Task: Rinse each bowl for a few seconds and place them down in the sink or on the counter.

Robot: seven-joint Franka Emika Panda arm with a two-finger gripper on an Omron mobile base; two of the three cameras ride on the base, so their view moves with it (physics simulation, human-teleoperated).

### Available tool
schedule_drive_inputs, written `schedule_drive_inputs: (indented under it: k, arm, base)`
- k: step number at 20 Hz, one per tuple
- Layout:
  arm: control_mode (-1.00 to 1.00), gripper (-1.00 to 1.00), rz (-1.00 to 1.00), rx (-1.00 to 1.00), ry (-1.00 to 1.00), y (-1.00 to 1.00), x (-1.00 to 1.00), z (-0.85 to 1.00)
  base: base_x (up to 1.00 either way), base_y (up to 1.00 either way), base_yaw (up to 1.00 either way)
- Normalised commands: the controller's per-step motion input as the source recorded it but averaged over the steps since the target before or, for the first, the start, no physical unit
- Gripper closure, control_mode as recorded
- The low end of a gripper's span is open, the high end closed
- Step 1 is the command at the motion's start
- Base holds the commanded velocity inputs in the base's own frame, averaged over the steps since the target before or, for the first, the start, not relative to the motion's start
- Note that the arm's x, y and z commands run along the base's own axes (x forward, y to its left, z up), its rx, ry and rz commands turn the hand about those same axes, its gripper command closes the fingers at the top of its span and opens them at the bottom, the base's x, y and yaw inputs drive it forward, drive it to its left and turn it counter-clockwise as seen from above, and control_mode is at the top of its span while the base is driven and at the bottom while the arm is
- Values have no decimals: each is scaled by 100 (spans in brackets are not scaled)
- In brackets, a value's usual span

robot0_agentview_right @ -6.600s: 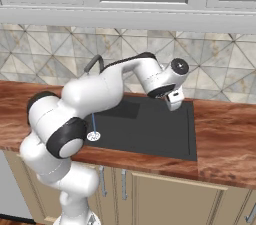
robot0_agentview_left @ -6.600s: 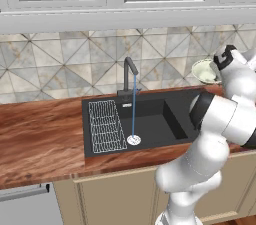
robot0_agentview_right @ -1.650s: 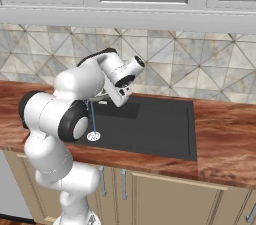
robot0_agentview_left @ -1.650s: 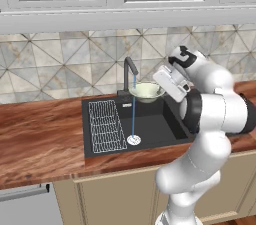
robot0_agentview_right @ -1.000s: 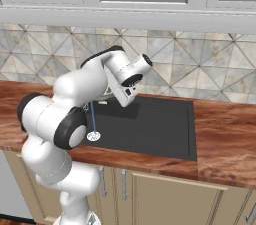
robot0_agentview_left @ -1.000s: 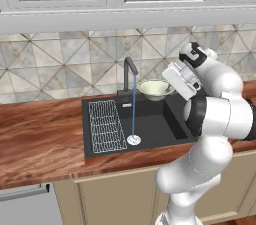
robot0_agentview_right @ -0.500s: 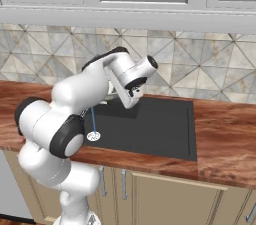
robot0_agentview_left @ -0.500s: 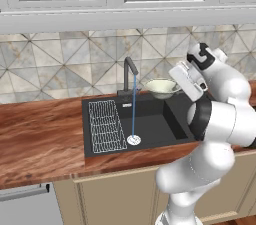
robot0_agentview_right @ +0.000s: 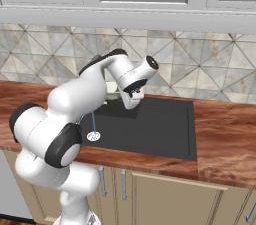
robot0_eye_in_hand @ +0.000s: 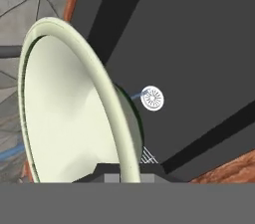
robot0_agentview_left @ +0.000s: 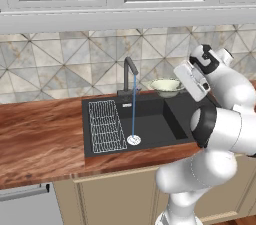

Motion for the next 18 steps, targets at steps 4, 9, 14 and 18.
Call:
schedule_drive_inputs:
  k: [4,9,14,18]
  arm:
    - [-100,100,-22,-8,3,-1,4,0]
    - [-100,100,-24,-6,0,0,2,0]
    - [-100,100,-24,-5,0,0,0,0]
    - [-100,100,-23,-2,0,-2,0,0]
  base:
    - [0,0,0]
    - [0,0,0]
    - [0,0,0]
    - [0,0,0]
